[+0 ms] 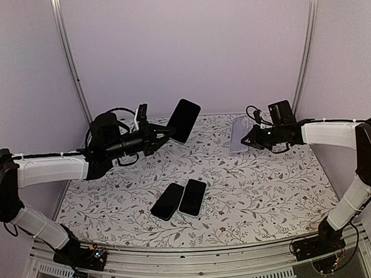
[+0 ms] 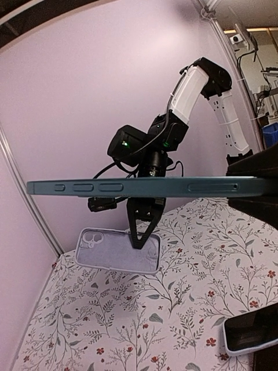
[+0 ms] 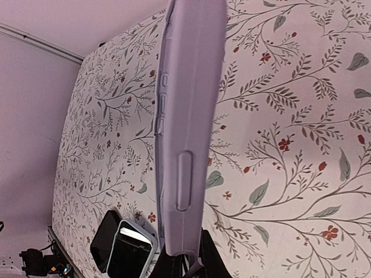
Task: Take the phone out of the phone case
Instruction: Place the phone case at the center of the board.
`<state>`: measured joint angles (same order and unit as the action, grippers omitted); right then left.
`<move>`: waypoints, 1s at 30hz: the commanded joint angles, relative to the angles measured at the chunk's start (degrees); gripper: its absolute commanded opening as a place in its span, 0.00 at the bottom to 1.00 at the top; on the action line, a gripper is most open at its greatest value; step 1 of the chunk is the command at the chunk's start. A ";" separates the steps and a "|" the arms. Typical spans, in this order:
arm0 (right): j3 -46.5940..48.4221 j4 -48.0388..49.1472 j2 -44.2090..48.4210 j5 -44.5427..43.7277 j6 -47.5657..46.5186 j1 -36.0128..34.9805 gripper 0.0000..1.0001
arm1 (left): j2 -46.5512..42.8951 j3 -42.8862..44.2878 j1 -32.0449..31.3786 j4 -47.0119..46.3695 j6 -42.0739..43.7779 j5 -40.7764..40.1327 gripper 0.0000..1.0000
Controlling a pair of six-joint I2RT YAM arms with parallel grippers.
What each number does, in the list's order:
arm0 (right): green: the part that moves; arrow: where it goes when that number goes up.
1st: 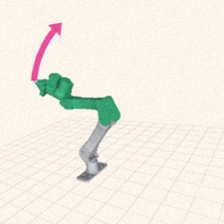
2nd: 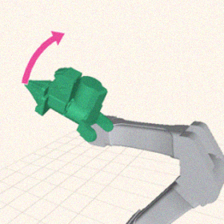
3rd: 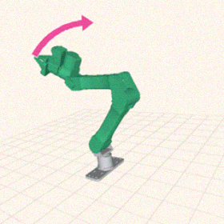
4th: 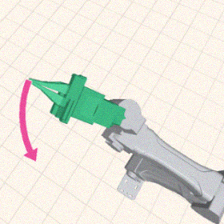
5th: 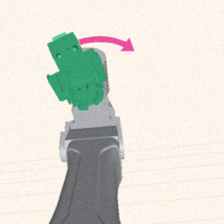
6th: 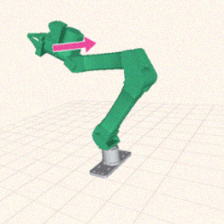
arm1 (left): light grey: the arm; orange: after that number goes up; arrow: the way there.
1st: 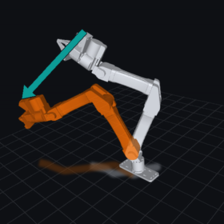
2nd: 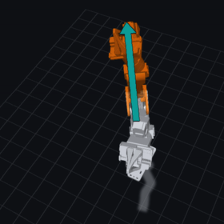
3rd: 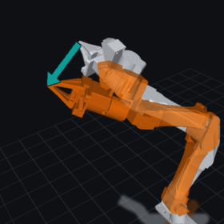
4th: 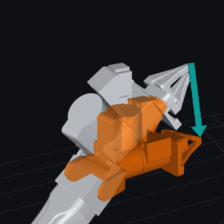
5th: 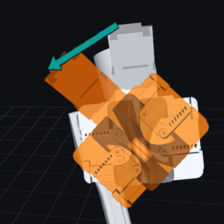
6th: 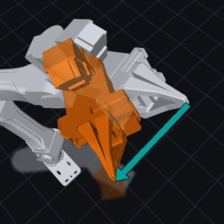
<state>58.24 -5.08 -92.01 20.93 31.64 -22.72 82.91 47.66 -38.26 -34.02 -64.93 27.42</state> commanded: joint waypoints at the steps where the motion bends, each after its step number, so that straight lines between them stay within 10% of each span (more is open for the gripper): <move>1: 3.55 -10.20 -1.58 1.61 -10.38 4.78 0.00 | -2.44 1.69 1.17 1.45 3.70 -0.63 0.00; 17: 13.52 -21.05 -18.23 -3.87 -22.97 12.30 0.11 | -4.58 1.13 2.90 8.09 7.84 -1.18 0.00; 30: 18.74 -25.47 -22.37 -11.20 -24.93 12.33 0.43 | -5.79 0.21 3.02 11.25 9.14 -3.72 0.00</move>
<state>75.42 -28.84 -114.17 13.39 7.51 -10.68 79.15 47.66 -35.81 -21.37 -56.97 24.82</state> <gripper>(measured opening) 0.399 0.061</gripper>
